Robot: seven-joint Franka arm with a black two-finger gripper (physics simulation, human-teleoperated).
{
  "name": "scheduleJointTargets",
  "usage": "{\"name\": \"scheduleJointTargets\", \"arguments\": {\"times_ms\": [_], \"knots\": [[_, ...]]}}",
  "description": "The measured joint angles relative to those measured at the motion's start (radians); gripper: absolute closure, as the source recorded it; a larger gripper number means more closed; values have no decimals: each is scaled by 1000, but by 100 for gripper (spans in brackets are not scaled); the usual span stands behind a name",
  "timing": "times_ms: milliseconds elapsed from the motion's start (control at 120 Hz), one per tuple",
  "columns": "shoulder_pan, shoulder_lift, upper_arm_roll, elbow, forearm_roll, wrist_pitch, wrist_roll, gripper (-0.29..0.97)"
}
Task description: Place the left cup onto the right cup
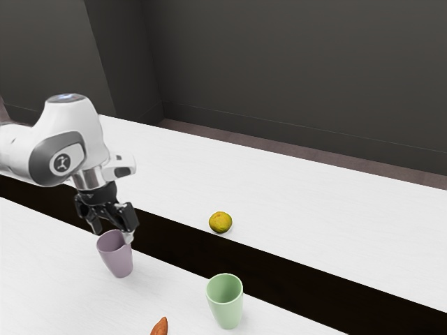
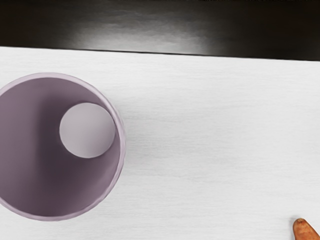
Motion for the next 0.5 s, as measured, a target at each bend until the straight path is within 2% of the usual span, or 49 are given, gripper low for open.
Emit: {"name": "scheduleJointTargets", "arguments": {"times_ms": [258, 500], "knots": [[-1, 117, 1, 2, -19, 160, -28, 0], [1, 229, 15, 1, -34, 227, -45, 0]]}}
